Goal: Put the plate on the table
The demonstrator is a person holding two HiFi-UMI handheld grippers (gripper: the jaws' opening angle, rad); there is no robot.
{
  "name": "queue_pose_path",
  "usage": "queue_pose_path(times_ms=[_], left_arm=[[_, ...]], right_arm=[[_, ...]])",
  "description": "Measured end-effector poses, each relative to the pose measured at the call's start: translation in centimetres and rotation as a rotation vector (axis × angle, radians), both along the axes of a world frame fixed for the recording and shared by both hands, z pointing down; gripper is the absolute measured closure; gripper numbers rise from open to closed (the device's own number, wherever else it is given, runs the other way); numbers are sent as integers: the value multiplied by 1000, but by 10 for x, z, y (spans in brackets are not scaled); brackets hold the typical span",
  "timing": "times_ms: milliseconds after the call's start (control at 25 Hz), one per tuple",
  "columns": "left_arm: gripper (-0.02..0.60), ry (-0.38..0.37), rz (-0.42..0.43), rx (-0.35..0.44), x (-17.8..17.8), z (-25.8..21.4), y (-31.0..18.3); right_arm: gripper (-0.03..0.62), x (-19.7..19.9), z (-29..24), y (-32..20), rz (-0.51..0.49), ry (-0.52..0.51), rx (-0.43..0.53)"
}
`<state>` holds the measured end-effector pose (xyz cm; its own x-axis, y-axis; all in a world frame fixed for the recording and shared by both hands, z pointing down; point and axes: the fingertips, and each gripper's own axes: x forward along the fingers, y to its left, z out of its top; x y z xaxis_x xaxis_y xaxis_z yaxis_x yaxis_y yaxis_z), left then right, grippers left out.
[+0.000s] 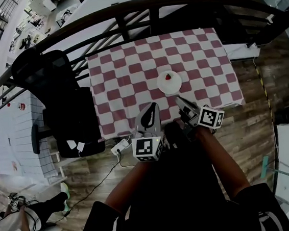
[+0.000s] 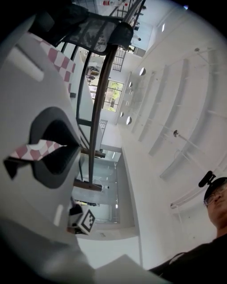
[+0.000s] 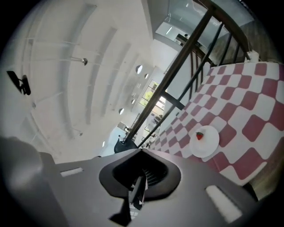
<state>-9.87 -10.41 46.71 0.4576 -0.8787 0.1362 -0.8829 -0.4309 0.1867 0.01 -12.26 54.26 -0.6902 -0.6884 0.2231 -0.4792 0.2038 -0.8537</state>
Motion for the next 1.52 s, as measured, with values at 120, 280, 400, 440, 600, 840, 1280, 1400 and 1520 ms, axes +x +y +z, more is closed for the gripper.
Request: queue_pose_path(times_ms=[120, 280, 400, 440, 600, 840, 1280, 1400, 1520], left_arm=[[572, 22, 19, 9, 4, -5, 15], [572, 45, 23, 39, 7, -10, 33], [572, 60, 39, 37, 17, -18, 42], [572, 64, 44, 38, 20, -21, 45], [572, 61, 42, 62, 32, -39, 54], [572, 20, -10, 109, 58, -64, 64], [572, -45, -16, 138, 127, -80, 97], [572, -53, -13, 135, 141, -80, 101], [572, -55, -16, 134, 150, -80, 101]], right_arm=[[594, 3, -34, 21, 13, 66, 85], [594, 4, -63, 48, 48, 264, 211], [595, -1, -82, 62, 55, 388, 287], [595, -3, -87, 67, 58, 421, 304], [595, -7, -106, 80, 44, 495, 376], [595, 21, -123, 90, 82, 671, 496], [595, 77, -134, 120, 74, 664, 563], [595, 87, -136, 121, 71, 663, 580], [595, 94, -139, 121, 69, 665, 589]])
